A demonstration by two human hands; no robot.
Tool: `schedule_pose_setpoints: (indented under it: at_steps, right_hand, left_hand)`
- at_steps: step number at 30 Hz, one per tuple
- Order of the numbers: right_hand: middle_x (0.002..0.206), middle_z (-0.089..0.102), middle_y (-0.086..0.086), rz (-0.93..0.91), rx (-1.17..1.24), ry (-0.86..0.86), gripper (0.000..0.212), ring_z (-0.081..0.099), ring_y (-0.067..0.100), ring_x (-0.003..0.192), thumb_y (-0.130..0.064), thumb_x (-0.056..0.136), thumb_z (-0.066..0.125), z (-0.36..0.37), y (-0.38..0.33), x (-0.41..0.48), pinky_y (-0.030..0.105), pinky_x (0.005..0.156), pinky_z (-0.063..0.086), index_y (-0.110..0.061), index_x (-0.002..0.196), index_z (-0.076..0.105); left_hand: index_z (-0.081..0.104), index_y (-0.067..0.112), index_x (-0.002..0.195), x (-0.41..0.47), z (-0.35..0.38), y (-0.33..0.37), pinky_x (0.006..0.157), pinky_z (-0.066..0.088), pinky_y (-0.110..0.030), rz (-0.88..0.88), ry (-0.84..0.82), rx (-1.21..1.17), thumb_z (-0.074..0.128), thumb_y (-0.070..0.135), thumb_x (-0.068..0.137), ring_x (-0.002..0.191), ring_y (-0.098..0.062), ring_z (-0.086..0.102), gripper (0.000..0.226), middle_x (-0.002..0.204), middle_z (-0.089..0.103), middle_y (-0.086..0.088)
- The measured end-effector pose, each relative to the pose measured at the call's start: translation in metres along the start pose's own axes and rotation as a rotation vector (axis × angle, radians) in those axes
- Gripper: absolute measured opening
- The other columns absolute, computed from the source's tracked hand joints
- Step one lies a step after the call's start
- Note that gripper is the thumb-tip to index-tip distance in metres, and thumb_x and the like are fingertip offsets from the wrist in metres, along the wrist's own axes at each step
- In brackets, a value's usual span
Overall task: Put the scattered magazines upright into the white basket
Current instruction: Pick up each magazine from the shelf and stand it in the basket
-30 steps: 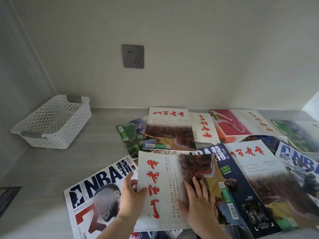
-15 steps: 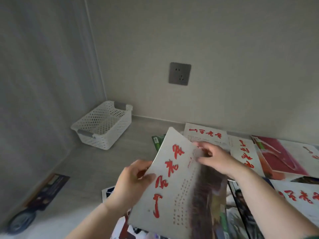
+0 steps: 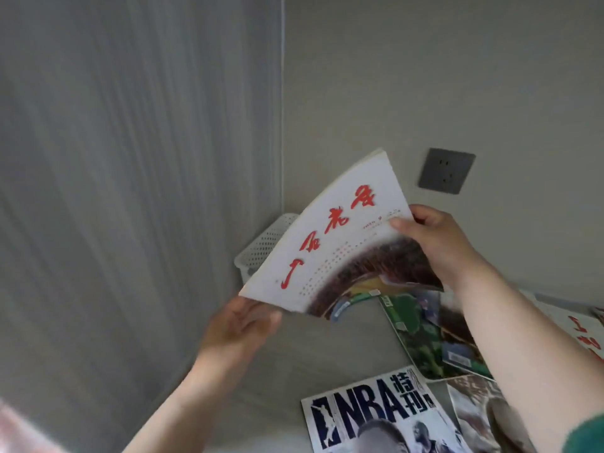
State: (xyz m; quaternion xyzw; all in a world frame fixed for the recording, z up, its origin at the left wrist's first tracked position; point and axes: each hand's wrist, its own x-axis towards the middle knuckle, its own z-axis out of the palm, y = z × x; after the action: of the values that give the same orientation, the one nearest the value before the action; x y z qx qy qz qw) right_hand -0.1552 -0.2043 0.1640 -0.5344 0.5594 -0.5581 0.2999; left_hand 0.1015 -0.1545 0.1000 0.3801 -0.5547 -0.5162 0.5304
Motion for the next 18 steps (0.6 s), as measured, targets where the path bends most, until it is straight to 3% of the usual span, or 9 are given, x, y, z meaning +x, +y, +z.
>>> schedule_pose_setpoints:
  at_steps: [2, 4, 5, 8, 10, 18]
  right_hand:
    - [0.082, 0.064, 0.003, -0.014, 0.018, 0.037, 0.012, 0.06, 0.004, 0.06, -0.004, 0.082, 0.058, 0.026, -0.006, 0.016, 0.008, 0.053, 0.048, -0.01, 0.091, 0.063]
    - [0.089, 0.062, 0.006, -0.015, 0.054, 0.101, 0.014, 0.057, 0.007, 0.064, -0.004, 0.083, 0.057, 0.048, -0.011, 0.032, 0.01, 0.053, 0.047, -0.013, 0.092, 0.061]
    - [0.091, 0.062, 0.006, -0.019, 0.072, 0.134, 0.014, 0.056, 0.006, 0.065, -0.004, 0.083, 0.057, 0.057, -0.013, 0.04, 0.008, 0.052, 0.047, -0.013, 0.092, 0.061]
    - [0.093, 0.062, 0.005, -0.034, 0.099, 0.189, 0.017, 0.056, 0.005, 0.068, -0.006, 0.085, 0.054, 0.076, -0.019, 0.067, 0.005, 0.049, 0.046, -0.009, 0.099, 0.062]
    - [0.095, 0.061, 0.004, -0.037, 0.097, 0.19, 0.021, 0.057, 0.008, 0.072, -0.006, 0.086, 0.053, 0.088, -0.022, 0.083, 0.006, 0.051, 0.046, -0.005, 0.105, 0.062]
    - [0.097, 0.062, 0.006, 0.01, 0.197, 0.183, 0.025, 0.059, 0.016, 0.082, -0.004, 0.084, 0.055, 0.125, -0.01, 0.142, 0.015, 0.065, 0.049, -0.002, 0.108, 0.062]
  left_hand:
    - [0.061, 0.025, 0.077, 0.015, -0.002, -0.002, 0.053, 0.041, 0.004, 0.025, 0.165, 0.064, 0.056, -0.007, 0.079, 0.058, 0.02, 0.057, 0.033, 0.066, 0.069, 0.023]
    - [0.064, 0.022, 0.079, 0.035, -0.005, 0.001, 0.052, 0.042, 0.002, 0.092, 0.303, 0.052, 0.057, -0.005, 0.08, 0.053, 0.017, 0.056, 0.028, 0.076, 0.069, 0.008]
    - [0.064, 0.023, 0.08, 0.046, -0.007, 0.005, 0.054, 0.044, 0.001, 0.125, 0.346, 0.025, 0.057, -0.004, 0.08, 0.054, 0.015, 0.057, 0.028, 0.075, 0.069, 0.009]
    - [0.067, 0.024, 0.087, 0.081, -0.016, 0.017, 0.066, 0.051, -0.008, 0.221, 0.371, -0.04, 0.056, 0.0, 0.082, 0.067, 0.008, 0.062, 0.027, 0.063, 0.068, 0.027]
    - [0.065, 0.026, 0.095, 0.1, -0.019, 0.027, 0.061, 0.048, -0.003, 0.294, 0.384, 0.002, 0.056, 0.0, 0.082, 0.068, 0.012, 0.062, 0.03, 0.064, 0.065, 0.032]
    - [0.06, 0.038, 0.086, 0.147, -0.032, 0.029, 0.059, 0.042, 0.002, 0.434, 0.418, 0.057, 0.057, -0.002, 0.081, 0.066, 0.019, 0.058, 0.041, 0.075, 0.062, 0.027]
